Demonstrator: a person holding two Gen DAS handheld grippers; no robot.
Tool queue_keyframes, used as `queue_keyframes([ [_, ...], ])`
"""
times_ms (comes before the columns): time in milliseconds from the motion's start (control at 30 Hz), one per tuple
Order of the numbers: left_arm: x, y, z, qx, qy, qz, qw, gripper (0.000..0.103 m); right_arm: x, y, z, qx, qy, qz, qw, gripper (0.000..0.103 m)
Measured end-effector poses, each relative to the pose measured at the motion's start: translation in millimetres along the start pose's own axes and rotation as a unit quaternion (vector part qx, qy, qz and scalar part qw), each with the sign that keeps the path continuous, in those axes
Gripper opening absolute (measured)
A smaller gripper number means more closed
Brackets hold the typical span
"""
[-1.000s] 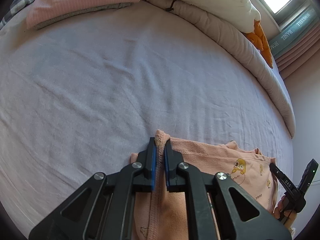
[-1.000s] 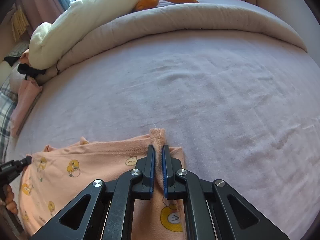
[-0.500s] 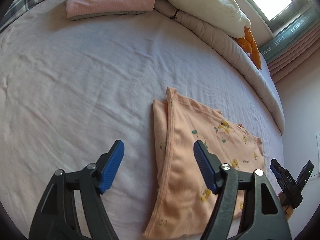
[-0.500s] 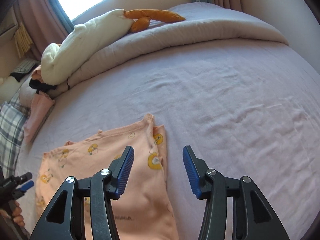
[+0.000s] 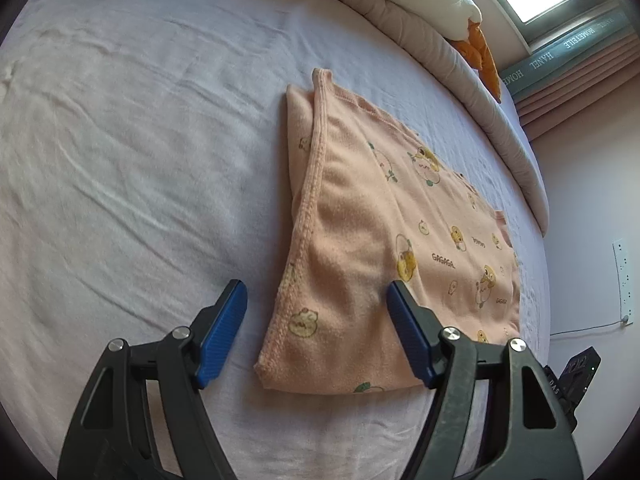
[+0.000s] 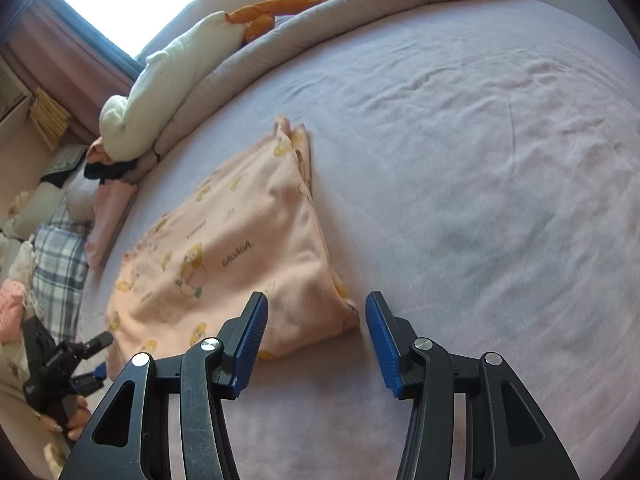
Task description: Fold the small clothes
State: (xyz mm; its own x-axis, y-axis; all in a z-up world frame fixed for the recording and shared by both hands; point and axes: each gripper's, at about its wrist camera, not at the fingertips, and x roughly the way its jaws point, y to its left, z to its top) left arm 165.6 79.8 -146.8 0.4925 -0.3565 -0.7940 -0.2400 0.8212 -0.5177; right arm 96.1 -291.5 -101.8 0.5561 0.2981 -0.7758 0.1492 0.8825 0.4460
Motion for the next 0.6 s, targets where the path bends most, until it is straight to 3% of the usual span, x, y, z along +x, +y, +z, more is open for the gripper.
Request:
queue_keyframes([
  [133, 5.4, -14.0, -9.8, 0.034, 0.0, -0.006, 0.9994, 0.071, -1.2, 9.8, -8.2, -0.01, -0.002, 0.013, 1.0, 0.051],
  [367, 19.4, -11.4, 1.0, 0.002, 0.004, -0.048, 0.9988, 0.067, 25.3, 16.5, 1.5, 0.018, -0.013, 0.062, 0.998, 0.051],
  [500, 28.6, -9.6, 10.3, -0.025, -0.001, -0.042, 0.9988, 0.027, 36.2, 20.3, 14.7, 0.054, -0.043, 0.062, 0.996, 0.05],
  [533, 30.1, -9.1, 9.6, -0.032, 0.002, -0.045, 0.9985, 0.019, 37.6, 22.3, 16.5, 0.058, -0.05, 0.059, 0.995, 0.046],
  [567, 30.3, -9.8, 8.5, -0.037, 0.0, -0.046, 0.9983, 0.016, 39.0, 25.0, 17.4, 0.06, -0.055, 0.053, 0.995, 0.038],
  [600, 28.5, -11.1, 7.0, -0.034, -0.004, -0.039, 0.9986, 0.013, 40.4, 26.6, 18.1, 0.063, -0.054, 0.046, 0.995, 0.018],
])
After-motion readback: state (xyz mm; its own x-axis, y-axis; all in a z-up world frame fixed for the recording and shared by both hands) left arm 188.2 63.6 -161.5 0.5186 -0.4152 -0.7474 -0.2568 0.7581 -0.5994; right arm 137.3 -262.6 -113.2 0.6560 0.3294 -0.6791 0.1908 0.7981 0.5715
